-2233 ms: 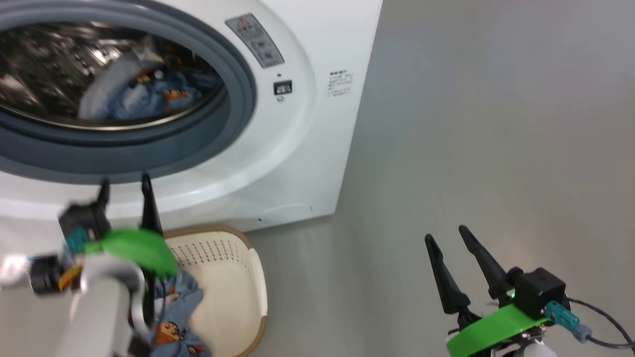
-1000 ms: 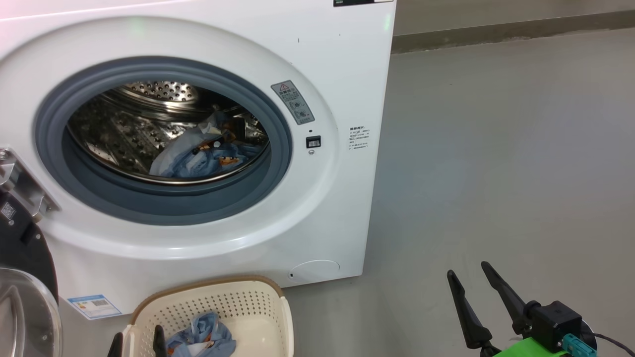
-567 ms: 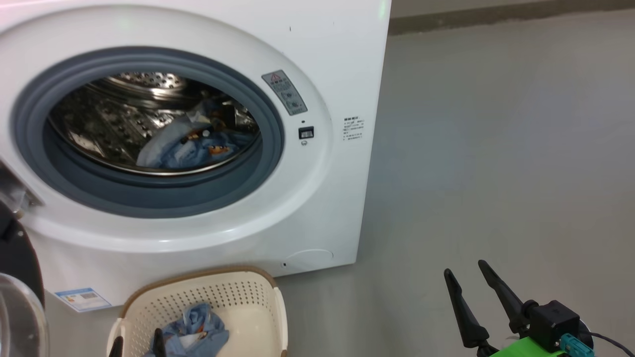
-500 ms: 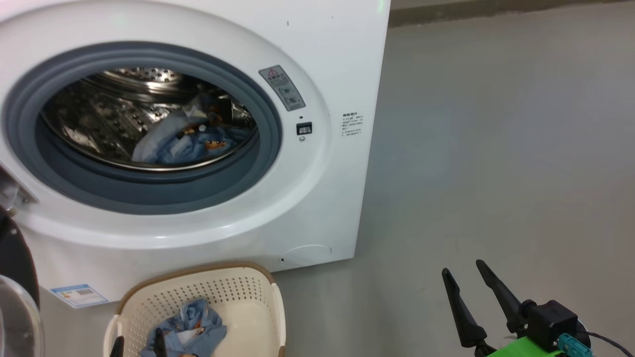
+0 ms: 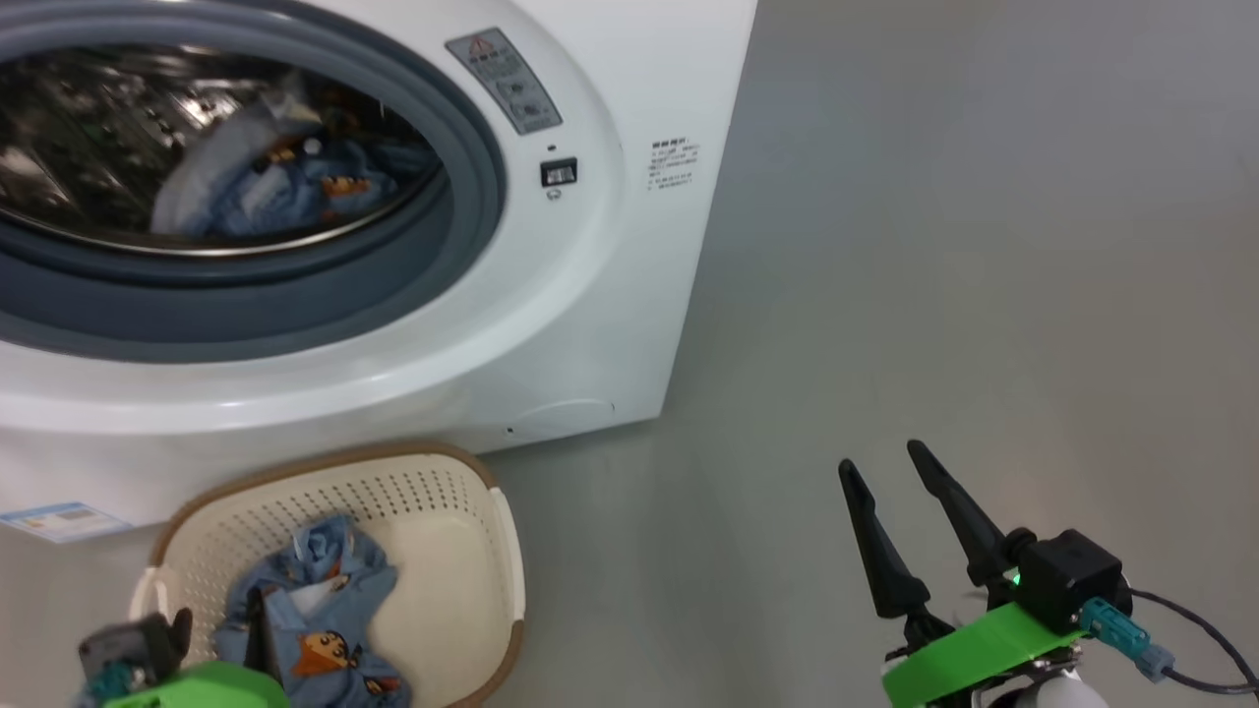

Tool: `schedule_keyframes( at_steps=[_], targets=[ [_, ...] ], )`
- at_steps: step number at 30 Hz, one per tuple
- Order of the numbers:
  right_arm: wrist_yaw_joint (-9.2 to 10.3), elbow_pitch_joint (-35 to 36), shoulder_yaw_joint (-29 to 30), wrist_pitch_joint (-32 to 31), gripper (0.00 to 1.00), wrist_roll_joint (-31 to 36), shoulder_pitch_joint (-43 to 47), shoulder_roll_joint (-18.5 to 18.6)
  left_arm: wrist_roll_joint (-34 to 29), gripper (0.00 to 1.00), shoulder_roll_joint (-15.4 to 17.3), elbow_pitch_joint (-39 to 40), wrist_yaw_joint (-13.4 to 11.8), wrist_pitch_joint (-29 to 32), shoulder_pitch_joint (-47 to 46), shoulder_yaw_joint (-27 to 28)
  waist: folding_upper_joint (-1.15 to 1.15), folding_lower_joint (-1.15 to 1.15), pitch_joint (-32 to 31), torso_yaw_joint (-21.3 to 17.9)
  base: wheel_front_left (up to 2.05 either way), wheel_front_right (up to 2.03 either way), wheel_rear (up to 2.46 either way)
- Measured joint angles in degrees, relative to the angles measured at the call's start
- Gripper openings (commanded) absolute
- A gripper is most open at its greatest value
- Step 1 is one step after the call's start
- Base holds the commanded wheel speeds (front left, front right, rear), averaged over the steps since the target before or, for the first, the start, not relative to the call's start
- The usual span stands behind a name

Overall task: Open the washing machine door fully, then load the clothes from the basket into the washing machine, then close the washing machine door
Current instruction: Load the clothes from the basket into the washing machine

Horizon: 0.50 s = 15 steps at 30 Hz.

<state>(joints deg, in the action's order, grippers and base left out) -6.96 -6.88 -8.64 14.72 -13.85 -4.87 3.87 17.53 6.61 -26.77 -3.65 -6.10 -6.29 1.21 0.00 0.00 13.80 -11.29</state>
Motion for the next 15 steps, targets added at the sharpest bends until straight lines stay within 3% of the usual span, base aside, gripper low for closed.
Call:
schedule_keyframes(
  at_steps=[15],
  targets=[
    [0.00,0.66,-0.99,0.01,1.00,-0.37,-6.45,-0.45,0.69,1.00,5.00,-21.89,4.92,6.10,-17.44,-1.78,0.00,0.00,11.47,-3.26,0.00,0.00,0.00]
  ],
)
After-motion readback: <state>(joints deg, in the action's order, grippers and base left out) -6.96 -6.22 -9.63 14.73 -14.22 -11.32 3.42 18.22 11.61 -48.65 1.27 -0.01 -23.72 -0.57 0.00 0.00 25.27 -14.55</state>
